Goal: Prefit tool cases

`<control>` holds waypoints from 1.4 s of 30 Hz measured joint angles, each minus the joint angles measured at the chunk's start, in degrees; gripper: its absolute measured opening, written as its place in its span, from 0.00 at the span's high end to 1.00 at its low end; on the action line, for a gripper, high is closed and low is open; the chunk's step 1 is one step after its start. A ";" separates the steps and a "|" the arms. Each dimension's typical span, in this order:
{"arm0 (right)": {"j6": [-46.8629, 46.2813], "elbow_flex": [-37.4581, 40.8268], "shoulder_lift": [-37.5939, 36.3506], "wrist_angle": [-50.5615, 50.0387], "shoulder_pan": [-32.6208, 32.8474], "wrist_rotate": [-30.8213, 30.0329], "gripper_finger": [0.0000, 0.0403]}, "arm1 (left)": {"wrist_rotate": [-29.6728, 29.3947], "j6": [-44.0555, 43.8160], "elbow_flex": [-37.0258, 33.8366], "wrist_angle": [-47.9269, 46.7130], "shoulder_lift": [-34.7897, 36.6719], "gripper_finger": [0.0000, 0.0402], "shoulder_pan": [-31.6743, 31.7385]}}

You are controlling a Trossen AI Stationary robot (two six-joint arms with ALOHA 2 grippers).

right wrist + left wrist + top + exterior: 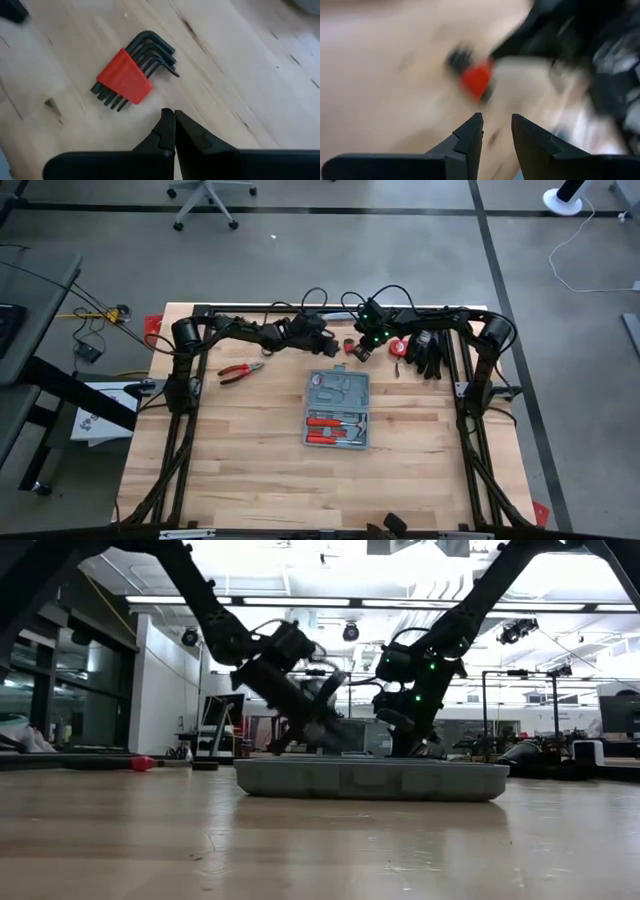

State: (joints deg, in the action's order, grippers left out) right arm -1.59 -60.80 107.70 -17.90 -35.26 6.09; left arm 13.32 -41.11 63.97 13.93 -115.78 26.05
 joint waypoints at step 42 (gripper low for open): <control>-10.39 6.14 -2.54 5.62 24.12 -8.88 1.00 | -19.78 6.09 -9.03 -13.97 9.30 0.75 -19.95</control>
State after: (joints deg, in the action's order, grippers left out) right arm -11.98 -54.65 105.16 -12.28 -11.14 -2.79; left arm -6.47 -35.02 54.94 -0.04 -106.47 6.10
